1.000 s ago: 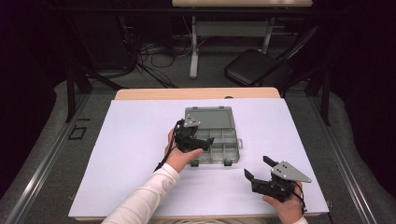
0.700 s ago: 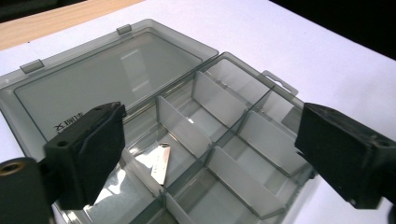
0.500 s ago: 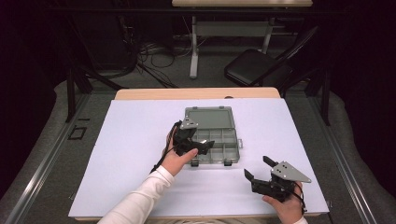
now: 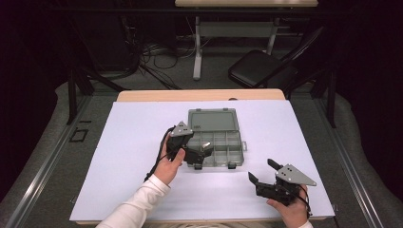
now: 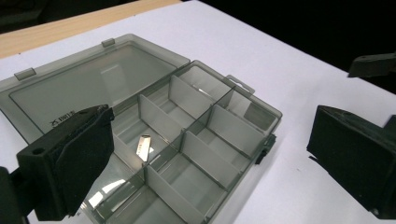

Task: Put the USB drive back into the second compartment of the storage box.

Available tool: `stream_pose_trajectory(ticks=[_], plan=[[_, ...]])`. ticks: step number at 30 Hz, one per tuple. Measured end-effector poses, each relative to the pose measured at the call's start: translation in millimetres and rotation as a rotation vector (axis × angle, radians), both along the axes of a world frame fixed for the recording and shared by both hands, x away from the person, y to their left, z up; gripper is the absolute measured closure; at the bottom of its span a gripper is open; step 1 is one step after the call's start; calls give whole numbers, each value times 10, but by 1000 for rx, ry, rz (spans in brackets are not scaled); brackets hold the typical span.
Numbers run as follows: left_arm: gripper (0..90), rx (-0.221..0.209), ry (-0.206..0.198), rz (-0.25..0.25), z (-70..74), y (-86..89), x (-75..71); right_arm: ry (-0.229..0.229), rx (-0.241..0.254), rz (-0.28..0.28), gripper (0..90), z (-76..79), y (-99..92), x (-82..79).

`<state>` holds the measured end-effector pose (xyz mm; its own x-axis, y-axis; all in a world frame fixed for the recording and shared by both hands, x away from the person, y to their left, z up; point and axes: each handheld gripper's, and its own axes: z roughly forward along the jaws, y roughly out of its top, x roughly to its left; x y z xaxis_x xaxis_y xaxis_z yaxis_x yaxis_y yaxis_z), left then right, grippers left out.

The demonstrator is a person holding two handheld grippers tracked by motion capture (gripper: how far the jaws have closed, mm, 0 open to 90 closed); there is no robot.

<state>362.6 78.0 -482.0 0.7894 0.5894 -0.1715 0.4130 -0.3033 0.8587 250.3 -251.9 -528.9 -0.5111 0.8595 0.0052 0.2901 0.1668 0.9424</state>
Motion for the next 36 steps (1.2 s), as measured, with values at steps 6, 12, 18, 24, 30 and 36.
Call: stream_pose_trajectory(ticks=[6, 12, 18, 24, 30, 36], plan=[[2, -3, -43, -9, 40, 210, -160, -4, 5, -4, 152, -4, -1, 3], [3, 1, -72, 9, 57, 471, -319, 1, -2, -3, 152, -4, 2, 4], [2, -35, -99, 51, 31, 756, -478, 2, 1, -6, 152, -8, 3, 9], [2, -56, -109, 99, -34, 1005, -567, 2, 0, -6, 152, -7, 5, 6], [2, -75, -114, 141, -132, 1182, -599, 1, 2, -8, 152, -4, -3, 3], [3, -80, -102, 174, -218, 1325, -608, 4, 4, -8, 152, -6, -14, 5]])
